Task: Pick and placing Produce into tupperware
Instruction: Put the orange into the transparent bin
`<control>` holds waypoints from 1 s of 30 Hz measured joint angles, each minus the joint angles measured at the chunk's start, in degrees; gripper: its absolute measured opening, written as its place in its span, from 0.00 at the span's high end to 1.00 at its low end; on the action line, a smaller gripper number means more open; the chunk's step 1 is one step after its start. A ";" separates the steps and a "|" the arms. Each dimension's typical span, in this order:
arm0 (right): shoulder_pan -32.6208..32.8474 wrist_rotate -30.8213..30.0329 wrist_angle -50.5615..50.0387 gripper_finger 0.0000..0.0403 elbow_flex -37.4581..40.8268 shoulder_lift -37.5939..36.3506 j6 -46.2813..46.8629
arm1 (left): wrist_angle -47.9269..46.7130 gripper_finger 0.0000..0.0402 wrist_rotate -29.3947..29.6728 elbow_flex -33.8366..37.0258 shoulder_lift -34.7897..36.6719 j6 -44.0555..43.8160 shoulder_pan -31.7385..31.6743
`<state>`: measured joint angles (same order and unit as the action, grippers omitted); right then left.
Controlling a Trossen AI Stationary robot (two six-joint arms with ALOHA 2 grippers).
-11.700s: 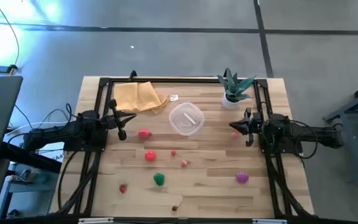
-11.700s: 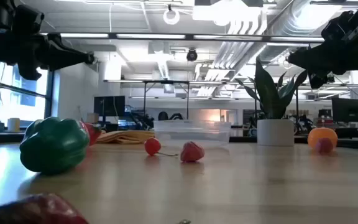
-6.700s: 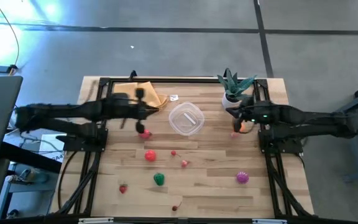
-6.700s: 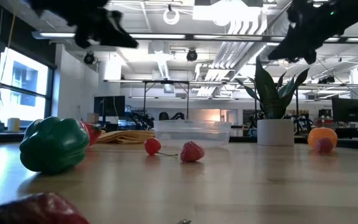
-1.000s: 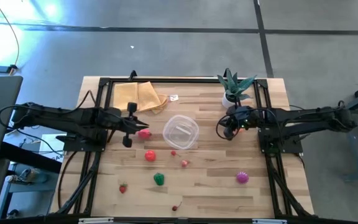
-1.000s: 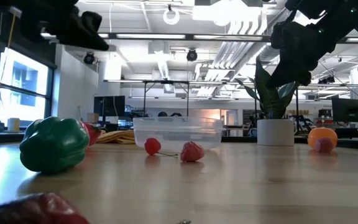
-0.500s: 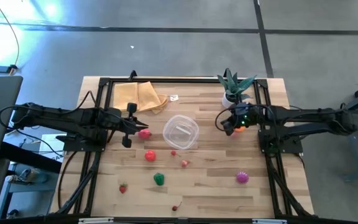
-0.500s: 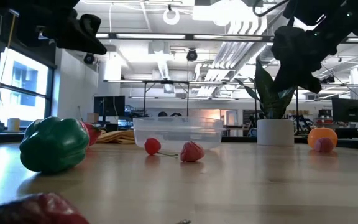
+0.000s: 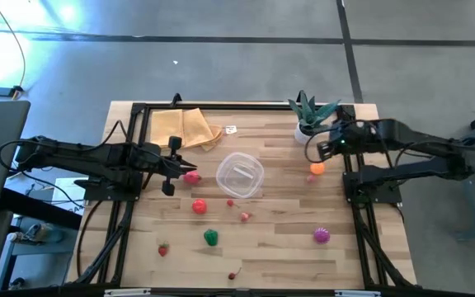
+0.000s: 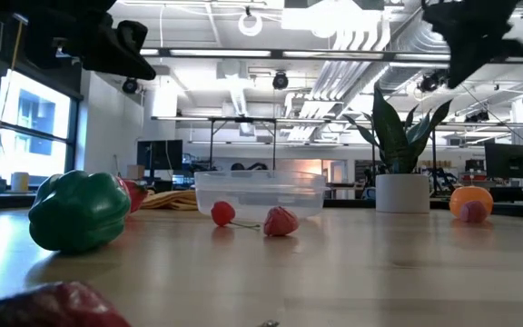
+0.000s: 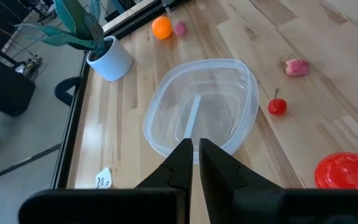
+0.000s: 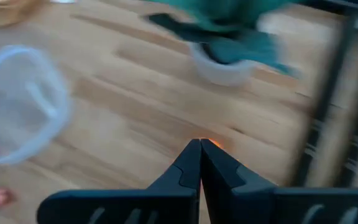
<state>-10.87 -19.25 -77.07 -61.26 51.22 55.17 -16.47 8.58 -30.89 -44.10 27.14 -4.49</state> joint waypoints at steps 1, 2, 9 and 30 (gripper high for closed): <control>0.00 -0.44 -2.88 1.00 -1.04 0.00 1.35 | 0.02 0.95 0.00 0.00 0.00 0.02 0.00; 0.00 -0.44 -5.46 0.99 -1.83 0.00 2.19 | 0.02 0.95 0.00 0.00 0.00 0.00 0.00; 0.02 1.36 -12.07 0.92 -2.11 0.05 4.98 | 0.00 0.95 0.00 0.00 0.00 0.00 0.00; 0.00 6.19 8.76 0.69 18.95 0.15 13.99 | 0.00 0.95 0.00 0.00 0.00 0.00 0.00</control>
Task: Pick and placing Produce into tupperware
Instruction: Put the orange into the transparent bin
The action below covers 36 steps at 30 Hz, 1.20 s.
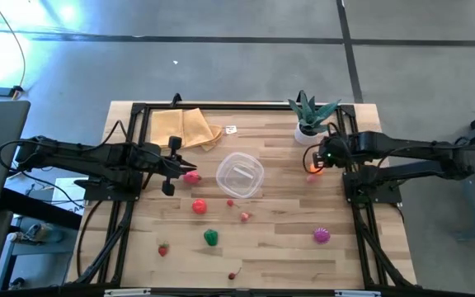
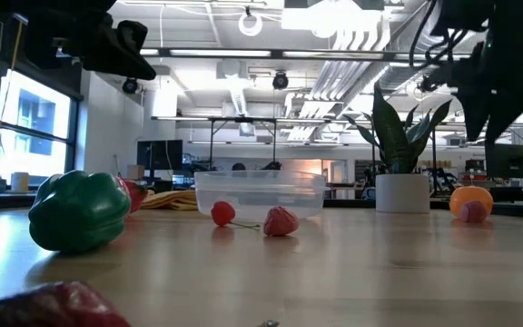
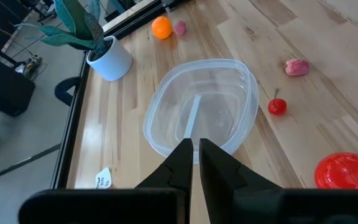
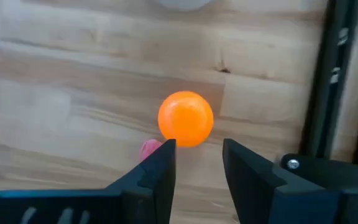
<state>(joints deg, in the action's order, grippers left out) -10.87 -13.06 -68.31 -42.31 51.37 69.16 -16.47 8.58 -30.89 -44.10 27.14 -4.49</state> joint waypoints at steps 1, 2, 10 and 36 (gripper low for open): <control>0.00 0.14 0.38 0.69 0.74 0.00 0.01 | 0.00 0.95 0.00 0.00 -0.02 0.00 0.00; -0.01 0.15 0.64 0.69 1.33 0.00 0.09 | 0.00 0.95 0.00 0.00 -0.02 0.00 0.00; 0.01 -0.37 8.73 0.69 3.91 0.00 -0.06 | 0.00 0.95 0.00 0.00 -0.02 -0.01 0.00; 0.02 0.11 11.48 0.35 5.05 11.33 0.24 | -0.01 0.95 0.00 0.00 -0.02 -0.02 0.01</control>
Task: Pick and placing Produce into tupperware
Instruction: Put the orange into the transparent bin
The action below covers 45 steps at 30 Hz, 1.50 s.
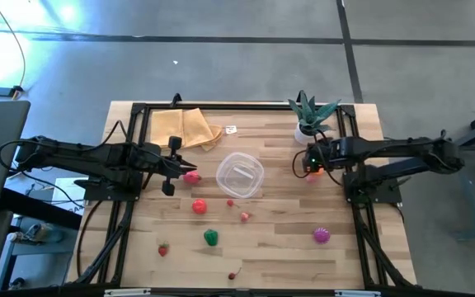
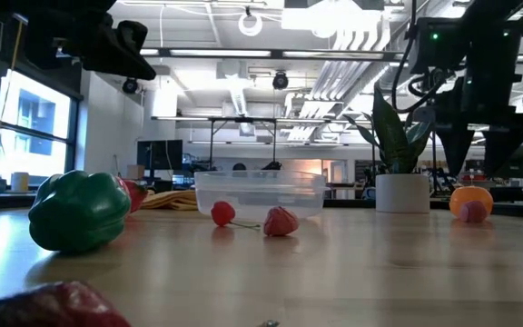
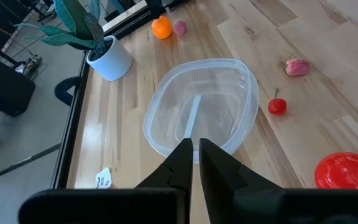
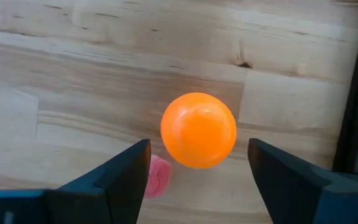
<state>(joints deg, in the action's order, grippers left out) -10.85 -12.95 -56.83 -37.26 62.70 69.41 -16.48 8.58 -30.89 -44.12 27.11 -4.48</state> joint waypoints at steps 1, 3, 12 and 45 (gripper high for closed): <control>0.00 0.13 0.19 0.35 -0.02 0.31 -0.23 | 0.01 0.95 0.00 0.00 0.00 0.00 -0.01; 0.00 0.81 0.18 0.35 -0.02 0.94 -0.41 | 0.01 0.95 -0.02 0.00 0.00 0.02 -0.01; -0.02 1.26 1.26 0.35 -0.02 4.35 -1.41 | 0.01 0.95 -0.01 0.00 0.00 0.01 -0.01; -0.63 -0.36 1.54 0.04 -0.06 10.40 -5.32 | 0.01 0.95 0.00 0.00 0.01 0.00 -0.01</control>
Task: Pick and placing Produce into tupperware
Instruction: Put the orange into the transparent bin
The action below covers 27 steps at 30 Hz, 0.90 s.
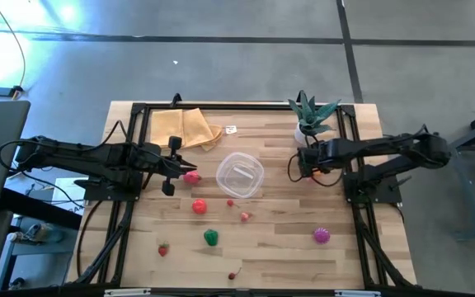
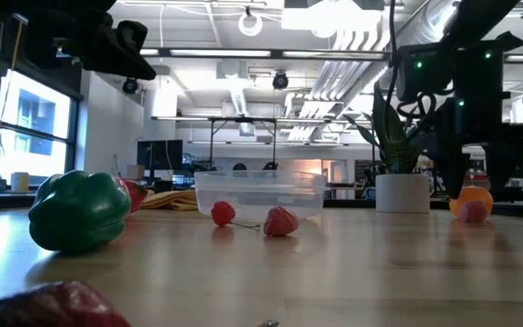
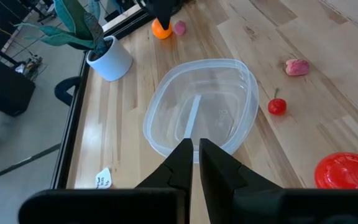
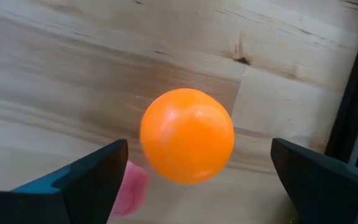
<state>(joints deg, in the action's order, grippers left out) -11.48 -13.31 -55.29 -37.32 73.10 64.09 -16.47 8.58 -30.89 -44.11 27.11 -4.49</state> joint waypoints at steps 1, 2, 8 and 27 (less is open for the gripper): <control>-0.47 -0.02 0.03 0.04 0.00 0.30 -0.02 | 0.00 0.95 -0.01 0.00 -0.01 0.00 0.01; -0.86 0.02 0.35 0.04 0.00 0.72 -0.10 | 0.00 0.95 0.00 0.00 -0.01 0.00 0.00; -2.97 1.13 3.73 0.04 0.00 3.29 -3.50 | 0.00 0.95 0.00 0.00 -0.01 0.00 0.02; -3.92 4.99 4.83 0.14 0.00 4.87 -3.08 | 0.00 0.95 0.00 0.00 -0.01 0.00 0.02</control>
<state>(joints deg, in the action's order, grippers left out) -15.40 -8.32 -50.46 -37.32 77.97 61.01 -16.47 8.58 -30.89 -44.12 27.11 -4.47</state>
